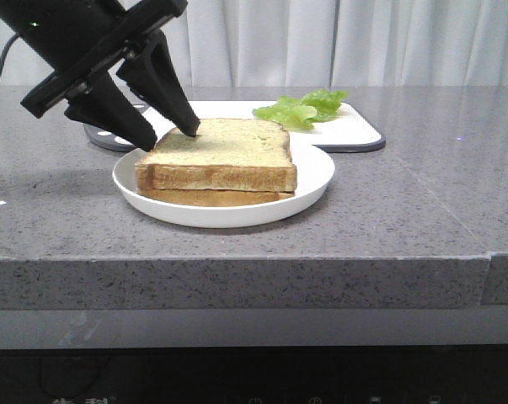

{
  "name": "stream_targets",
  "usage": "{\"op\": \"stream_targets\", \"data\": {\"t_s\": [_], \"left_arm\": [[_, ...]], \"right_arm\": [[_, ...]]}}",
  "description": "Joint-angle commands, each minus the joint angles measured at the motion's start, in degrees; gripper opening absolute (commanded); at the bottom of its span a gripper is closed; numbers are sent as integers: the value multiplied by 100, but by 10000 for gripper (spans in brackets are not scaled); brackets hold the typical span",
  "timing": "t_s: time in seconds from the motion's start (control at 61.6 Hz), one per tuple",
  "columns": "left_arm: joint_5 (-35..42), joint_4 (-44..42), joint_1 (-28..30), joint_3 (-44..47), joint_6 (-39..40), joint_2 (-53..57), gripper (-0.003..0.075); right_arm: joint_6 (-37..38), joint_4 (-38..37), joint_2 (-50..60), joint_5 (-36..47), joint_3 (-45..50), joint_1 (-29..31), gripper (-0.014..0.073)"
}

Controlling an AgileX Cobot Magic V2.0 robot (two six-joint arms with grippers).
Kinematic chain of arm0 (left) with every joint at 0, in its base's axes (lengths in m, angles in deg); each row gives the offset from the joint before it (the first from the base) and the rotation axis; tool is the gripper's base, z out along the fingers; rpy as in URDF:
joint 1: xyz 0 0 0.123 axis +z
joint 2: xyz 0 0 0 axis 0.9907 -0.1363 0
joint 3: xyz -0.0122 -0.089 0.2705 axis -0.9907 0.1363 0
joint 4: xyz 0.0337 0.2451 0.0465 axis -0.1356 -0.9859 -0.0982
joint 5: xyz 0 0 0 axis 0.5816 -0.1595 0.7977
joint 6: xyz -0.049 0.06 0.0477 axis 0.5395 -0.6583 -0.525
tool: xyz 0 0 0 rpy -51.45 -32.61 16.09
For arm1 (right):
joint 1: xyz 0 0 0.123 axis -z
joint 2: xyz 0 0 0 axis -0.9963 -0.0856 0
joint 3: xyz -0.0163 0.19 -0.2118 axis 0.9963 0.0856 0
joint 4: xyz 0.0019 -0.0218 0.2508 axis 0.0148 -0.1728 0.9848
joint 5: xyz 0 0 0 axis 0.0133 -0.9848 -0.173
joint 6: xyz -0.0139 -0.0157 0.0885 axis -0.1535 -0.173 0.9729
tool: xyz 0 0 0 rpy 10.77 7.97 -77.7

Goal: Left arm grabs bread, right arm adds lettuce
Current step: 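Lower the left gripper onto the top bread slice and grasp it, then lift the top bread slice off the plate with the left gripper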

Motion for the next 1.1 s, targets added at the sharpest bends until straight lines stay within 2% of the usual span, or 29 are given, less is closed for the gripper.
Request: {"op": "stream_targets", "data": {"t_s": [0.0,0.227,0.487,0.73,1.087], "left_arm": [[51,280,-44,-191,-5,182,290],[-262,270,-44,-191,-27,137,221],[-271,257,-44,-191,-39,-17,143],[-355,211,-33,-191,-39,8,-18],[-390,121,-24,-191,-49,739,-20]], "right_arm": [[-49,-55,6,339,-168,2,405],[-49,-60,6,338,-168,2,405],[-49,-60,6,288,-168,2,405],[-49,-60,6,269,-168,2,405],[-49,-60,6,305,-168,2,405]]}}
